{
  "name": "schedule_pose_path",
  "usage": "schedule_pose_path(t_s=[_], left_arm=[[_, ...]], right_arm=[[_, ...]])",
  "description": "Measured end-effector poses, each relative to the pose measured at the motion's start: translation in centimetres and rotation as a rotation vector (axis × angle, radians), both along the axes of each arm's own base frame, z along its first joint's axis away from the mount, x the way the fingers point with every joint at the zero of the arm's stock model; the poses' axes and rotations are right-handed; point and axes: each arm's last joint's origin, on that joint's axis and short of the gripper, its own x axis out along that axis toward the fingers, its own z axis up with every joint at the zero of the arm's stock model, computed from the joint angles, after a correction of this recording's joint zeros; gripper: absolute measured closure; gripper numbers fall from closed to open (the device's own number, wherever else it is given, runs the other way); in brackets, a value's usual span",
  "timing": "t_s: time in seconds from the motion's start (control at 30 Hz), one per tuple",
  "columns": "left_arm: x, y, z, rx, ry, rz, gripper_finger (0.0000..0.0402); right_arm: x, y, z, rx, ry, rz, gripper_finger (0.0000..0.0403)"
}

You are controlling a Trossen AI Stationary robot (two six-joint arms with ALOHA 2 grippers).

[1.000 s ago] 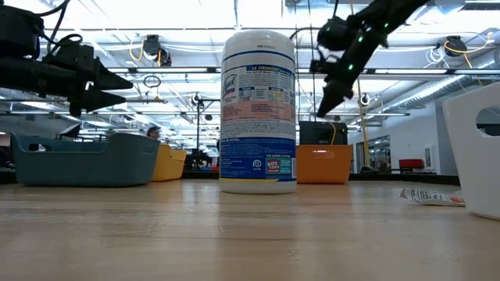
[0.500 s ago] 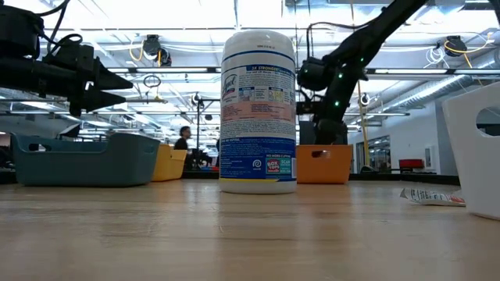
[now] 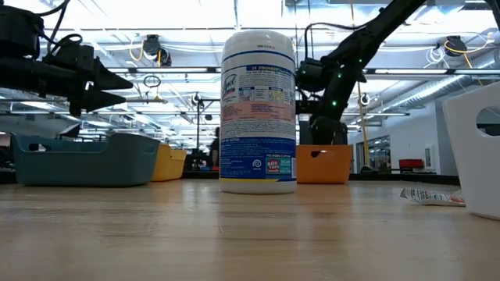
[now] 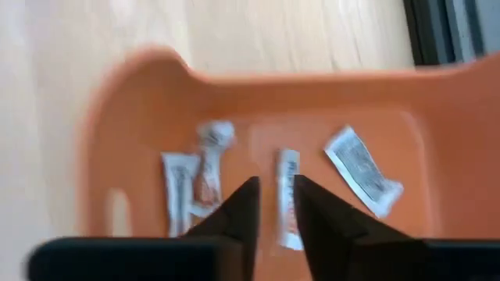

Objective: Pick & Place First Aid Supplies
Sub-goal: Put the orange pad into the orange bin

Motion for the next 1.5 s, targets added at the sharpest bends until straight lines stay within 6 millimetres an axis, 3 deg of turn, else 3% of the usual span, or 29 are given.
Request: schedule_pose_path(t_s=[0.3, 0.5, 0.63, 1.0, 1.27, 1.5], left_arm=[[0.0, 0.0, 0.0, 0.0, 0.0, 0.0, 0.0096], [0.0, 0.0, 0.0, 0.0, 0.0, 0.0, 0.0096], [0.0, 0.0, 0.0, 0.0, 0.0, 0.0, 0.0096], [0.0, 0.0, 0.0, 0.0, 0.0, 0.0, 0.0096], [0.0, 0.0, 0.0, 0.0, 0.0, 0.0, 0.0096], [0.0, 0.0, 0.0, 0.0, 0.0, 0.0, 0.0096]], right_arm=[[-0.6, 0.8, 3.8, 0.108, -0.01, -0.134, 0.0198], [-1.7, 2.5, 5.4, 0.121, 0.058, -0.344, 0.017], [-1.6, 4.3, 5.9, 0.149, 0.071, -0.386, 0.0173], [0.3, 13.4, 5.8, 0.24, 0.201, -0.303, 0.0181], [1.1, 20.1, 5.8, 0.281, 0.193, -0.271, 0.0179], [1.0, 24.7, 5.9, 0.277, 0.151, -0.255, 0.0179]])
